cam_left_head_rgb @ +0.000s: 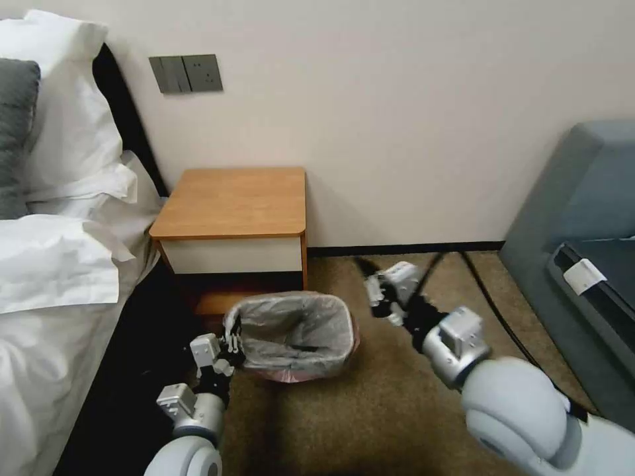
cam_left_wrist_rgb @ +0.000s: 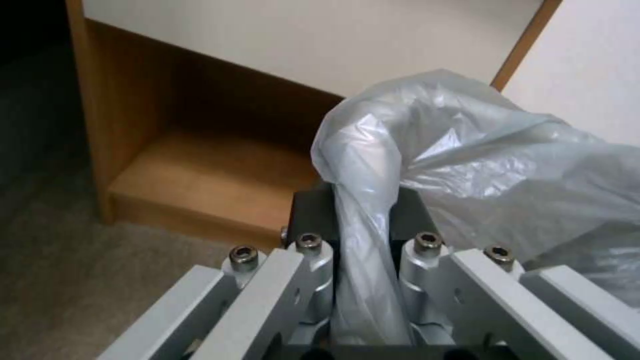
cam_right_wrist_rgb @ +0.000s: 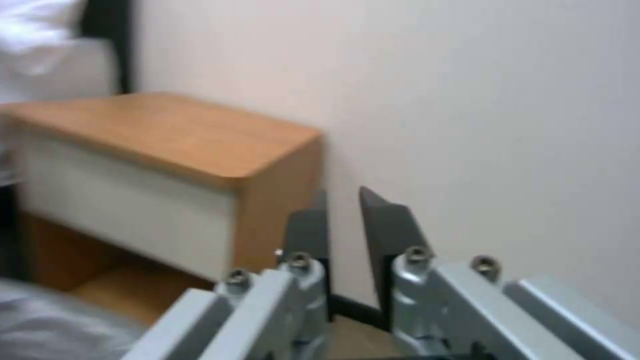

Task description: Pick up the garbage bag from the table and place it over the trash can.

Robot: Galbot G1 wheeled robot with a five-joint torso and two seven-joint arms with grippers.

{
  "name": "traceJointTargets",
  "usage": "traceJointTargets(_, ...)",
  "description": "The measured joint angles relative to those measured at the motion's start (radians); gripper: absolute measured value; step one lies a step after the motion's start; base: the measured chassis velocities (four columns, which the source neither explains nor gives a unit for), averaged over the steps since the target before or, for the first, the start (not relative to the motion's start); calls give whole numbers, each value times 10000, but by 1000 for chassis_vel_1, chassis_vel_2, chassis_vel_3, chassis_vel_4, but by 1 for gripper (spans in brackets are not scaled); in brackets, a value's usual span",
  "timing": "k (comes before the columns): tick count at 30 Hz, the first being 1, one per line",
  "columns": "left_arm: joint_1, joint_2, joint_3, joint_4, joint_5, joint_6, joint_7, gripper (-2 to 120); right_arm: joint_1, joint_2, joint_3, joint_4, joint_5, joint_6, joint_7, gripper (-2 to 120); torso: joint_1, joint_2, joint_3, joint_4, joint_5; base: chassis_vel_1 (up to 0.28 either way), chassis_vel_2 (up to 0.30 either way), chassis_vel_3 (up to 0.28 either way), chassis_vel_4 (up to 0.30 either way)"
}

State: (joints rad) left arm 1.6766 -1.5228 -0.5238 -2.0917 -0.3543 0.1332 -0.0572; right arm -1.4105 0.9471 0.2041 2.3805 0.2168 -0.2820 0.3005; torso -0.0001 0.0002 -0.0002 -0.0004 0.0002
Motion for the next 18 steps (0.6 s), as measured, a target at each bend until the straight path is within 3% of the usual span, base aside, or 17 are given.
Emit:
traceJointTargets(6,109,17,95,-35,240,272,-108,9,-1867,1820,463,-127,-2270,1403,-76,38,0,0,0,2,-3,0,0,0,0)
traceJointTargets(11,110,9,265,-22,180,440,-151,9,-2126,2332,318,-246,-2735,1747,-21,52,0,0,0,4,-4,0,0,0,0)
traceJointTargets(18,285,-107,788,261,381,483,-269,9,-1910,2690,436,-308,-2729,1795,75,80,-1,0,1,5,-3,0,0,0,0)
